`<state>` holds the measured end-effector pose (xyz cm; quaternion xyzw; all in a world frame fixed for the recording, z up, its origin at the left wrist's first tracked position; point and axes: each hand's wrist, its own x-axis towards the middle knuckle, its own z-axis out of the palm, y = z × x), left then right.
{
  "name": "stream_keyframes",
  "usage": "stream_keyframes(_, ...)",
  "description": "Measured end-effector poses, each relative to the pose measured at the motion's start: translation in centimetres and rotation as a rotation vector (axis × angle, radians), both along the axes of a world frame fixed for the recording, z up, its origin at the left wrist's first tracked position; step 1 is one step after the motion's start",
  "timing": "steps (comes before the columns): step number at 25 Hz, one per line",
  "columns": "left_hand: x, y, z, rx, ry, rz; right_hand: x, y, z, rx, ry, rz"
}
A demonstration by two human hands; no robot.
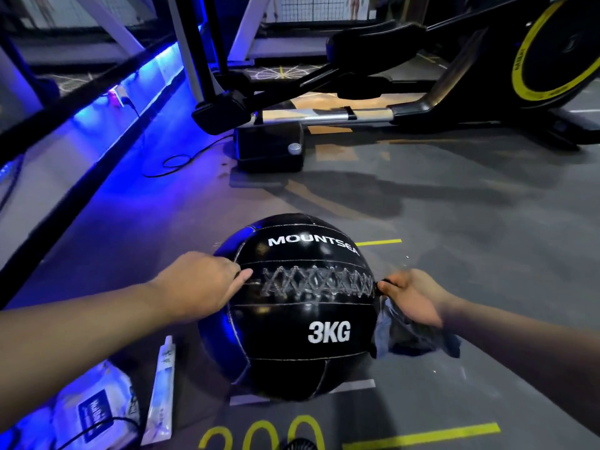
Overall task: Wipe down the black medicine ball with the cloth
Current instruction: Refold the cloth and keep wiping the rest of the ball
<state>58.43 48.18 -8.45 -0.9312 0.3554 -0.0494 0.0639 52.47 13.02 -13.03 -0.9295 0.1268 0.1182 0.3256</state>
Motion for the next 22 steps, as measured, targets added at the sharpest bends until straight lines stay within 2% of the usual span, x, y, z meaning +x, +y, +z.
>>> stream_keyframes(2,1.0,0.5,0.8,0.025,-0.066,0.089,-0.9,0.1,2.0,0.097,-0.072,-0.031)
stream_keyframes(5,1.9,0.5,1.1,-0.042,0.016,0.242,-2.0,-0.1,5.1,0.175,-0.176,-0.067)
stream_keyframes(9,0.8,-2.3,-0.2,-0.067,0.228,0.215,-4.1,-1.4,4.0,0.196,-0.088,-0.141)
stream_keyframes(13,1.7,-3.1,-0.1,-0.115,0.261,0.255,-4.9,-1.7,3.9,0.215,-0.089,-0.198)
stream_keyframes(19,5.8,1.3,0.5,-0.122,0.338,0.405,0.0,1.9,5.3,0.289,-0.106,-0.131)
stream_keyframes(22,8.8,5.1,1.9,-0.144,0.289,0.481,4.9,5.5,5.8,0.271,-0.137,-0.117)
